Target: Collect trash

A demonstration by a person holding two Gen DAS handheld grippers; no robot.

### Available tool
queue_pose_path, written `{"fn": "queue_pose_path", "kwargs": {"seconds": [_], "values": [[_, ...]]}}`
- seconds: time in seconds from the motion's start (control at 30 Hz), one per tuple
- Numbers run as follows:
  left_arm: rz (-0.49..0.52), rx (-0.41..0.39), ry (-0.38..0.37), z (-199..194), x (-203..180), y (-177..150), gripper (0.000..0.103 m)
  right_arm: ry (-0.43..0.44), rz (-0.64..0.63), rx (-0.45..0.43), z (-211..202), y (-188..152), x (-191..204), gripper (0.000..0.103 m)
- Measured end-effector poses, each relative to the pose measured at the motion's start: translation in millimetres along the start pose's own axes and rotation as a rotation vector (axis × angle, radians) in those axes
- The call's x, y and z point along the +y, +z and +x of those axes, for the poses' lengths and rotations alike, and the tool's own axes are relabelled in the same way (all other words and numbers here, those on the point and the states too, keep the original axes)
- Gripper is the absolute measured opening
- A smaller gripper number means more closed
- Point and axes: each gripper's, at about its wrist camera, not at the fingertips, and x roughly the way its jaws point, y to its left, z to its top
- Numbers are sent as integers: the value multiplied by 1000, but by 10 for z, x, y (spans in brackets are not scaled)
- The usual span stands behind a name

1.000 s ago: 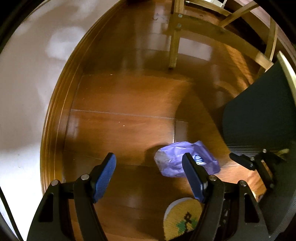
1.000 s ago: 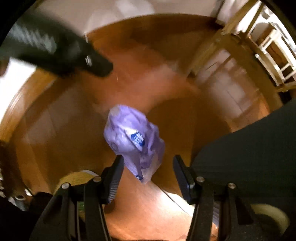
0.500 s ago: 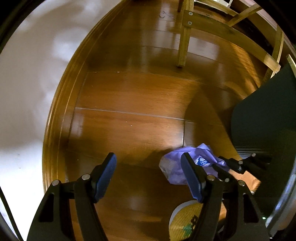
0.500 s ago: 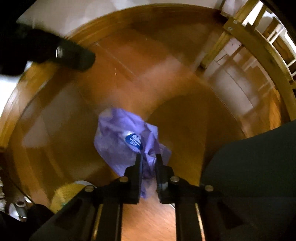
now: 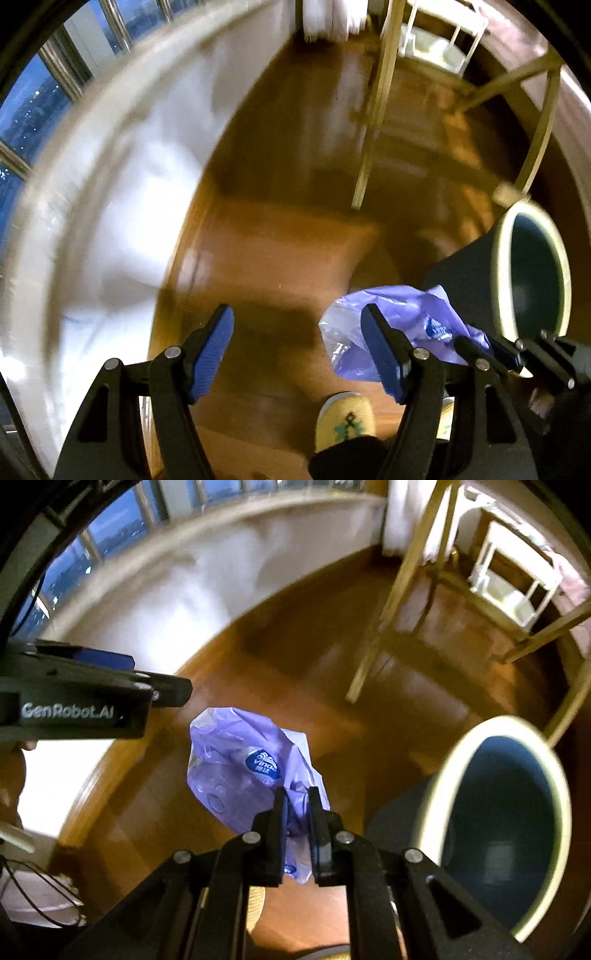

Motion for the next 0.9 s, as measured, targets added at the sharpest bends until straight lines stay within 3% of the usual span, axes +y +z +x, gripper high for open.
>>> {"fn": "queue_pose_path", "kwargs": {"seconds": [0.23,0.43,0.7,0.9], "values": [[78,-76,-22,-863,-383,433,69,-84,181,-28,-903,142,-487,9],[159,-86,-71,-1226,-822,596,69,-194,317,-22,-1397,69,-865,9],[283,-103,-136,-1162,-1632,691,69,-295,483,22,-1320,-134,-1472,10],[349,-78,-184,-886,-2043,650,69,-238,605,27,-1052,-303,-1857,11]]}}
